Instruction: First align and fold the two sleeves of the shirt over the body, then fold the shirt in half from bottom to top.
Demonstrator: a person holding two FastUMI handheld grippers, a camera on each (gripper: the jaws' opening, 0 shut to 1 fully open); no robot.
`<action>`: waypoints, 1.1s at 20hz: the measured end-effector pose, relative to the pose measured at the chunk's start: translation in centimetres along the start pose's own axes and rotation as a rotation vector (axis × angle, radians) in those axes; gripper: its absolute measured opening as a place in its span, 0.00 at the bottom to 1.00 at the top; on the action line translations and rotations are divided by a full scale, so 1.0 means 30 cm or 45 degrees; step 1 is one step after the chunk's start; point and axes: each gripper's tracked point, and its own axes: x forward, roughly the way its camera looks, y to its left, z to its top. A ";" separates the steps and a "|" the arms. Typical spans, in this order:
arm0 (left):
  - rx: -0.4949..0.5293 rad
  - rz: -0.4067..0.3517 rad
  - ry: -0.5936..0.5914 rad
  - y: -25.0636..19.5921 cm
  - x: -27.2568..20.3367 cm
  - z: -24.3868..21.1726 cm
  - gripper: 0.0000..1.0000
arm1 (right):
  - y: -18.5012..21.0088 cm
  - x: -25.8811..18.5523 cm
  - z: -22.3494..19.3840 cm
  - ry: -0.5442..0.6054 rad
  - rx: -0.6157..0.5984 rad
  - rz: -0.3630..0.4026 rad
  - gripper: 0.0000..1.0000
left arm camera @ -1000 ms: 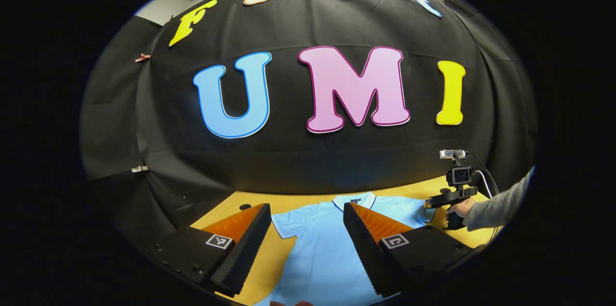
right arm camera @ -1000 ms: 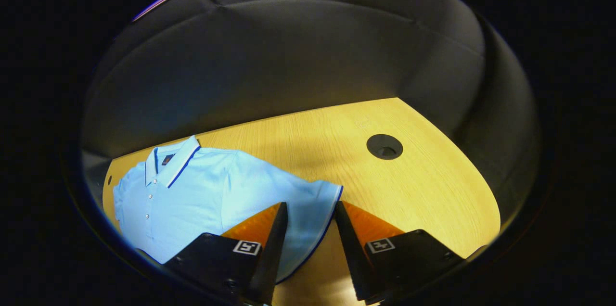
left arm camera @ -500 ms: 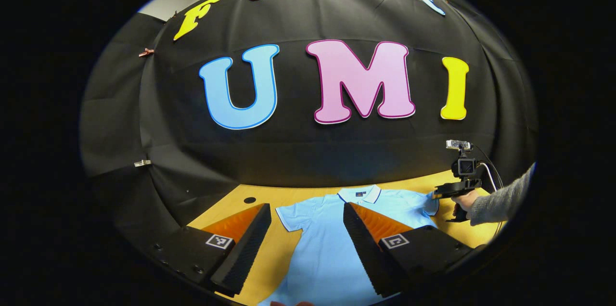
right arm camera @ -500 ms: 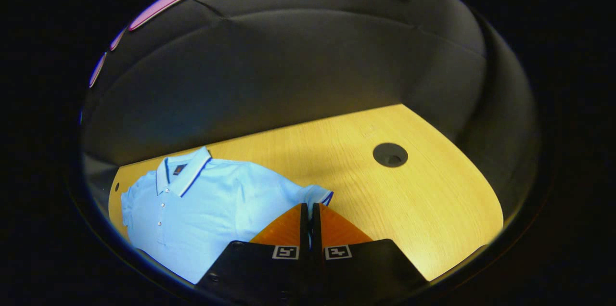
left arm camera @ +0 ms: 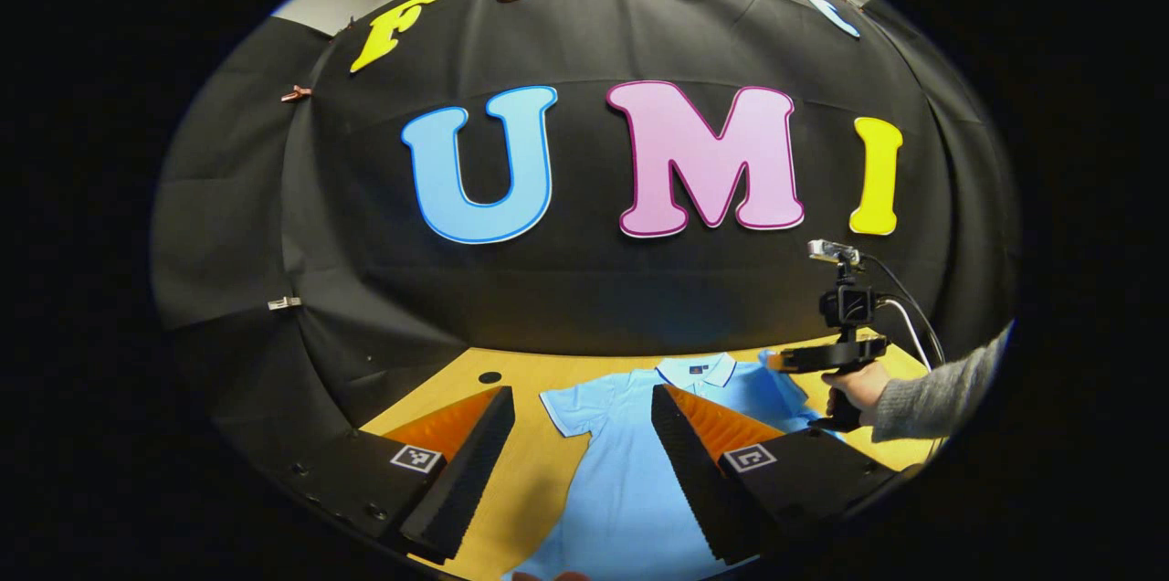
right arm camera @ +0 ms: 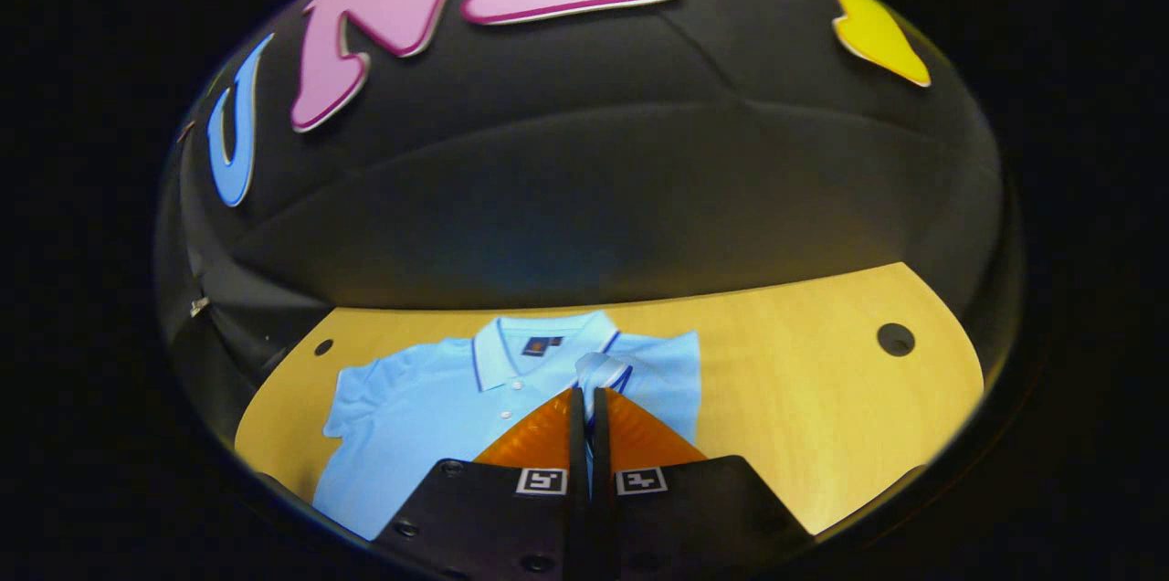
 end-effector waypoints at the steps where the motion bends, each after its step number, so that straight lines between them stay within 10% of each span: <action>1: -0.009 0.012 -0.006 0.015 -0.006 0.000 0.96 | 0.059 0.004 -0.015 0.012 -0.017 0.035 0.05; 9: -0.066 0.073 0.012 0.122 -0.046 -0.029 0.96 | 0.358 0.033 -0.177 0.117 -0.122 0.185 0.05; 22: -0.093 0.115 0.049 0.198 -0.066 -0.077 0.96 | 0.393 0.094 -0.355 0.244 -0.197 0.177 0.05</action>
